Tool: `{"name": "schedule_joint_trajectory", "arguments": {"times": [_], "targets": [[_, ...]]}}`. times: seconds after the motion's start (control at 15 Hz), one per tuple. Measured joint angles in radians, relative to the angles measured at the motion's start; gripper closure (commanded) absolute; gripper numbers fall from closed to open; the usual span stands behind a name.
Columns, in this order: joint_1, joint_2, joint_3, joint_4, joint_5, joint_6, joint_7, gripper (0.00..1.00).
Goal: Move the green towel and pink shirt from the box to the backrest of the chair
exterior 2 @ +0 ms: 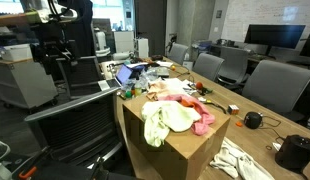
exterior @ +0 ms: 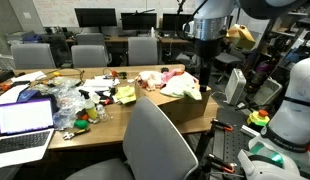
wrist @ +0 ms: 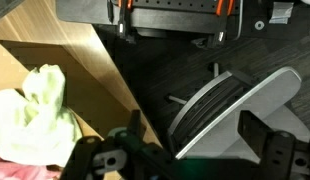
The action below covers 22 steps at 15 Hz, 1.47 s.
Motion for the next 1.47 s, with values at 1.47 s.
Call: {"name": "schedule_joint_trajectory", "arguments": {"times": [1.47], "targets": [[-0.269, 0.072, -0.264, 0.058, 0.005, 0.327, 0.109, 0.0]]}}
